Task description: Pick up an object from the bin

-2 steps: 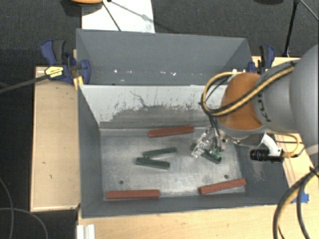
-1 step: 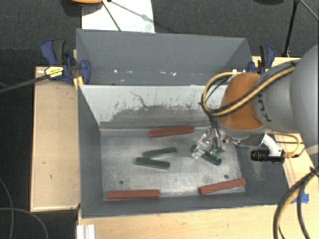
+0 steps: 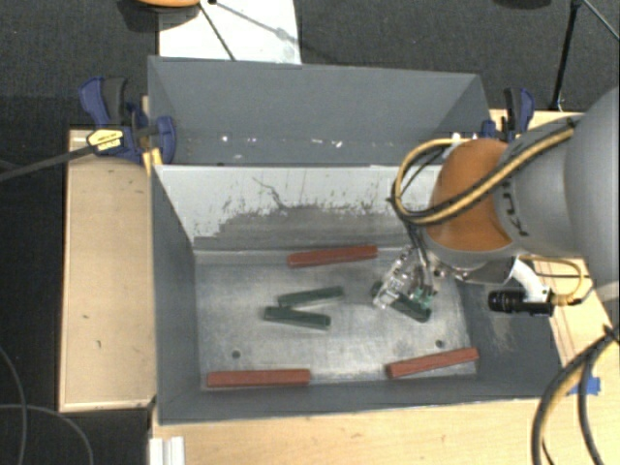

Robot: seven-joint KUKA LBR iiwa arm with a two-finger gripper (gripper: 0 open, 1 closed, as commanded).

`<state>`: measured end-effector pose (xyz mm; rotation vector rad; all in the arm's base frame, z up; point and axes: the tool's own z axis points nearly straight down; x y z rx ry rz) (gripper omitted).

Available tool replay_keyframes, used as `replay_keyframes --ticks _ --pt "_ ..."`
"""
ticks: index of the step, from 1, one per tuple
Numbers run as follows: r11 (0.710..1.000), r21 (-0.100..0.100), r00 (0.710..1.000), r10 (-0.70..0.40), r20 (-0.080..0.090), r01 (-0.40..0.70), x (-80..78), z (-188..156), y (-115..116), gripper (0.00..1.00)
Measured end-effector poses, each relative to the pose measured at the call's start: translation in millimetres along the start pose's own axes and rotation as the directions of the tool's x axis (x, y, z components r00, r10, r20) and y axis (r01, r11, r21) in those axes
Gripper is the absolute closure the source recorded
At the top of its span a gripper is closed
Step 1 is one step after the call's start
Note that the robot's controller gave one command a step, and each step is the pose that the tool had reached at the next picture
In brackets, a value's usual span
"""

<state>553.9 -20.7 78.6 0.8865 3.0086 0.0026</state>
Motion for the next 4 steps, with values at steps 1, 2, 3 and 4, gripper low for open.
replay_keyframes --ticks 1,2,3,4 --pt "1.000 0.001 1.000 0.002 -0.002 -0.002 0.5 -4 0 1.00" --pt "1.000 0.001 1.000 0.001 -0.002 -0.001 0.3 -9 0 1.00" --pt "1.000 0.004 1.000 0.000 -0.007 0.000 1.2 -16 -1 1.00" --pt "1.000 0.007 1.000 0.000 -0.012 0.000 2.7 -37 -2 1.00"
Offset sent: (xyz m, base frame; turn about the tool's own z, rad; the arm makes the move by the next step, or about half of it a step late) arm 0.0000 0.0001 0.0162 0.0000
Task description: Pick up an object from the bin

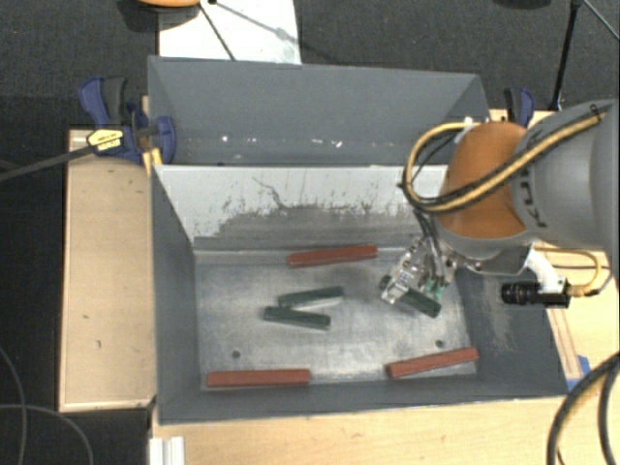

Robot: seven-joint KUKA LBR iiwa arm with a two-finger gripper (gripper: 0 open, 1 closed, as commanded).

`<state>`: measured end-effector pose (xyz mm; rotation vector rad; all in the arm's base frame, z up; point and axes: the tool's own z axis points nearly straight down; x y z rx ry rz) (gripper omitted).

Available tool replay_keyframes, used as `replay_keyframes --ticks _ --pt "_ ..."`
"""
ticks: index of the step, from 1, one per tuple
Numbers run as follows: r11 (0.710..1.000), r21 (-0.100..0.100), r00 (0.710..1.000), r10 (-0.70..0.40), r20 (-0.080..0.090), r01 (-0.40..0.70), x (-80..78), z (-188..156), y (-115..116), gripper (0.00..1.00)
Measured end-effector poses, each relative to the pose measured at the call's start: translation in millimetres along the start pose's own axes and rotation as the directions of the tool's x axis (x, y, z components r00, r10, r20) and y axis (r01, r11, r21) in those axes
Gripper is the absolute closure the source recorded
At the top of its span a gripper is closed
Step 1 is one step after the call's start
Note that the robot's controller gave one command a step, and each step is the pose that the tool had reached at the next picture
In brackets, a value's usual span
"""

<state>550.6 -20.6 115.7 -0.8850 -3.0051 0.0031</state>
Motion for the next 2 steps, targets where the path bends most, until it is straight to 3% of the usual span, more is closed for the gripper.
replay_keyframes --ticks 2 --pt "1.000 -0.007 1.000 -0.003 0.011 0.003 -2.3 -36 1 1.00"
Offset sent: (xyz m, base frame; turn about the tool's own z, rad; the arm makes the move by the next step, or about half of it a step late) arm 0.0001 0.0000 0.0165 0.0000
